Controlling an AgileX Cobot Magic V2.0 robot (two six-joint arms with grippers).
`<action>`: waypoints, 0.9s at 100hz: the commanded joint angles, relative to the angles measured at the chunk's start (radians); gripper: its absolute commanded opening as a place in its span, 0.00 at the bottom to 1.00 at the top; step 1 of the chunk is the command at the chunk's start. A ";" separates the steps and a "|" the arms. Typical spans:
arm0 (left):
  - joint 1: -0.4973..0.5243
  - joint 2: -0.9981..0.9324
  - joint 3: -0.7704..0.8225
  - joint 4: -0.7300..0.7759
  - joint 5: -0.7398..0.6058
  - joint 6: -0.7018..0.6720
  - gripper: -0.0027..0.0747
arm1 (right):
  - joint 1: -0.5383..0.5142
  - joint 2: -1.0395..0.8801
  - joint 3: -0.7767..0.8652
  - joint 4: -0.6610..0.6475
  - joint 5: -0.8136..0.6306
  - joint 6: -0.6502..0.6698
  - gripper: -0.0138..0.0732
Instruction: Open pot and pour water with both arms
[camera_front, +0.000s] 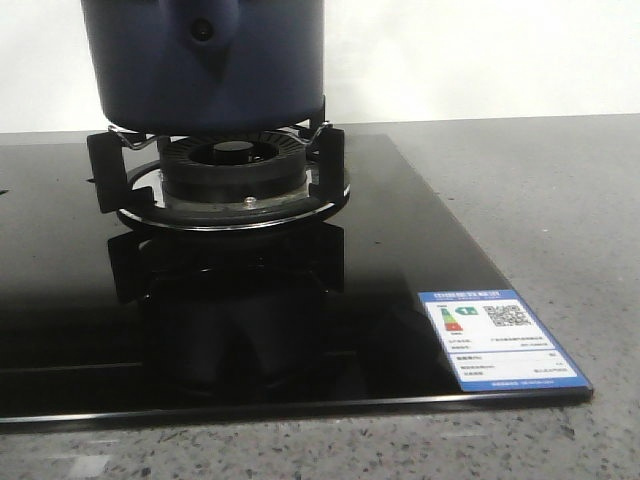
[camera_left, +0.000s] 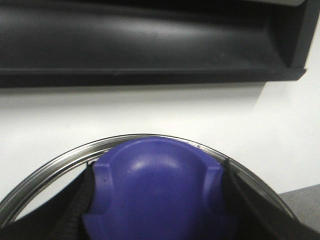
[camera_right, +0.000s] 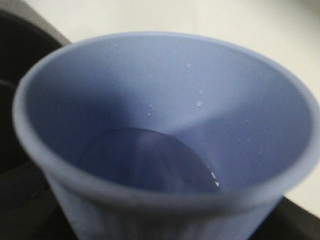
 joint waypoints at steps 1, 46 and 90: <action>0.028 -0.024 -0.035 0.002 -0.059 0.000 0.50 | 0.019 -0.030 -0.048 -0.109 -0.080 -0.002 0.58; 0.049 -0.024 -0.035 0.002 -0.054 0.000 0.50 | 0.047 0.082 -0.203 -0.329 0.068 -0.002 0.58; 0.049 -0.024 -0.035 0.002 -0.049 0.000 0.50 | 0.130 0.144 -0.220 -0.753 0.061 -0.002 0.58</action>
